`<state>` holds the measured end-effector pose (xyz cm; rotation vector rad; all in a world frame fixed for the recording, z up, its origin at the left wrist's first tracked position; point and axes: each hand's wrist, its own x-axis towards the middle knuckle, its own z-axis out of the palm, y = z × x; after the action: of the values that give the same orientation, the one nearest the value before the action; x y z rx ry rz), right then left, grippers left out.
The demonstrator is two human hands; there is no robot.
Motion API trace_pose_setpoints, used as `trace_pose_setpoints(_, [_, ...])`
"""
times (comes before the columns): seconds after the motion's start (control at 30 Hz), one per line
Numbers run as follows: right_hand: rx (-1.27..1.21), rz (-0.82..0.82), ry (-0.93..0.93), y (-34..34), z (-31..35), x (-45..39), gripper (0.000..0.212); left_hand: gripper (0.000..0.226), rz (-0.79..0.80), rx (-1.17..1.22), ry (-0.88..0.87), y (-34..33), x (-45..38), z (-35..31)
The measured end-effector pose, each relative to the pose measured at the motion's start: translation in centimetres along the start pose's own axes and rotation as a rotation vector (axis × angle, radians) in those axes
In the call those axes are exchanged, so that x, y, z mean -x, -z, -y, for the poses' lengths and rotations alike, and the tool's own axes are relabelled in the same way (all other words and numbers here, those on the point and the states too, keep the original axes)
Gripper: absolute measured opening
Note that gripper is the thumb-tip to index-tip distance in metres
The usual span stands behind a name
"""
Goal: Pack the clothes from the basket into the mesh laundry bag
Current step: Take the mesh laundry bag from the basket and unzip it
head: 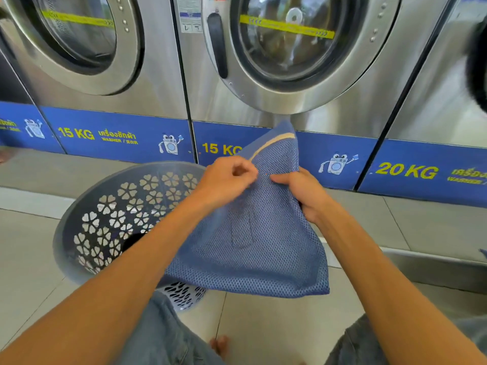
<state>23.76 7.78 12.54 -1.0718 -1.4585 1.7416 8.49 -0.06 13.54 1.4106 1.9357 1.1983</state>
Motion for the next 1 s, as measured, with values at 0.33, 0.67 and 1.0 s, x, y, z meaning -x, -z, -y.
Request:
trace_pose_setpoints(0.33, [-0.307, 0.056, 0.029, 5.1, 1.8, 3.5, 0.032, 0.061, 0.186, 0.536, 0.673, -1.6, -3.3, 4.2])
trace_pose_setpoints(0.67, [-0.513, 0.103, 0.059, 7.3, 2.1, 4.5, 0.025, 0.056, 0.538, 0.792, 0.576, -6.4, -3.4, 1.3])
trace_pose_setpoints(1.0, [1.026, -0.099, -0.06, 13.1, -3.6, 0.9, 0.03, 0.042, 0.114, 0.772, 0.568, -6.2, -5.8, 3.1])
